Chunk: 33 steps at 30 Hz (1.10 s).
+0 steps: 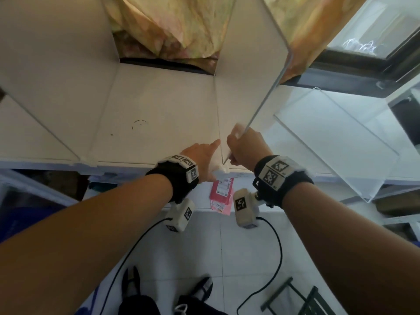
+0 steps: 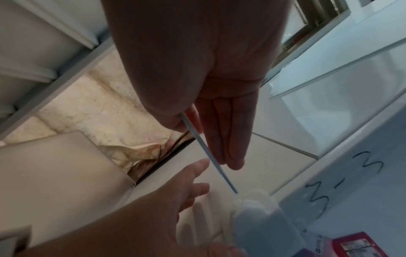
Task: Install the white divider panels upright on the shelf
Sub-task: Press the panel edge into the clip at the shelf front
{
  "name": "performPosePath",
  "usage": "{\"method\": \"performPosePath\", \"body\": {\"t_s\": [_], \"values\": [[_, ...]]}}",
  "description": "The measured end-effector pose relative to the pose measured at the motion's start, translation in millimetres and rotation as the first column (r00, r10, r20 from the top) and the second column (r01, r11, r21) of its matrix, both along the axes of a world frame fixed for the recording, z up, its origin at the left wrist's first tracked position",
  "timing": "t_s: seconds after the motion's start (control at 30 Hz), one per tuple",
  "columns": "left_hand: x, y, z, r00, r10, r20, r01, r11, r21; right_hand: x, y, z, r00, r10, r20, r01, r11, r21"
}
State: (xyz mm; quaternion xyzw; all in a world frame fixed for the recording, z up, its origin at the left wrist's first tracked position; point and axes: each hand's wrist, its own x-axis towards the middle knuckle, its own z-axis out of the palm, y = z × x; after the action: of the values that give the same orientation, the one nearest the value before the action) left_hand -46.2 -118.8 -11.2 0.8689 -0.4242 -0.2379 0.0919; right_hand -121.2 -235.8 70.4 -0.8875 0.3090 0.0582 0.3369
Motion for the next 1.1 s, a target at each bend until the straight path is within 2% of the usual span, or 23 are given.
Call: {"method": "performPosePath", "body": {"t_s": [0.07, 0.3, 0.63, 1.0, 1.1], "values": [[-2, 0, -5, 1.000, 0.001, 0.027, -0.002, 1.000, 0.011, -3, 4, -5, 0.998, 0.059, -0.015, -0.059, 0.997, -0.054], [-3, -2, -16, 0.990, 0.043, 0.132, -0.042, 0.999, -0.007, -3, 6, -3, 0.997, 0.040, 0.069, -0.037, 0.999, -0.033], [0, 2, -12, 0.994, 0.019, 0.105, -0.026, 0.998, 0.064, -5, 12, -8, 0.997, 0.018, 0.069, -0.018, 1.000, -0.003], [-1, 1, -15, 0.987, -0.038, 0.155, 0.028, 0.997, 0.070, -4, 6, -9, 0.995, 0.094, 0.031, -0.091, 0.991, -0.100], [2, 0, -15, 0.990, -0.041, 0.136, 0.032, 0.997, 0.067, -7, 3, -11, 0.998, 0.044, 0.051, -0.041, 0.998, -0.053]]}}
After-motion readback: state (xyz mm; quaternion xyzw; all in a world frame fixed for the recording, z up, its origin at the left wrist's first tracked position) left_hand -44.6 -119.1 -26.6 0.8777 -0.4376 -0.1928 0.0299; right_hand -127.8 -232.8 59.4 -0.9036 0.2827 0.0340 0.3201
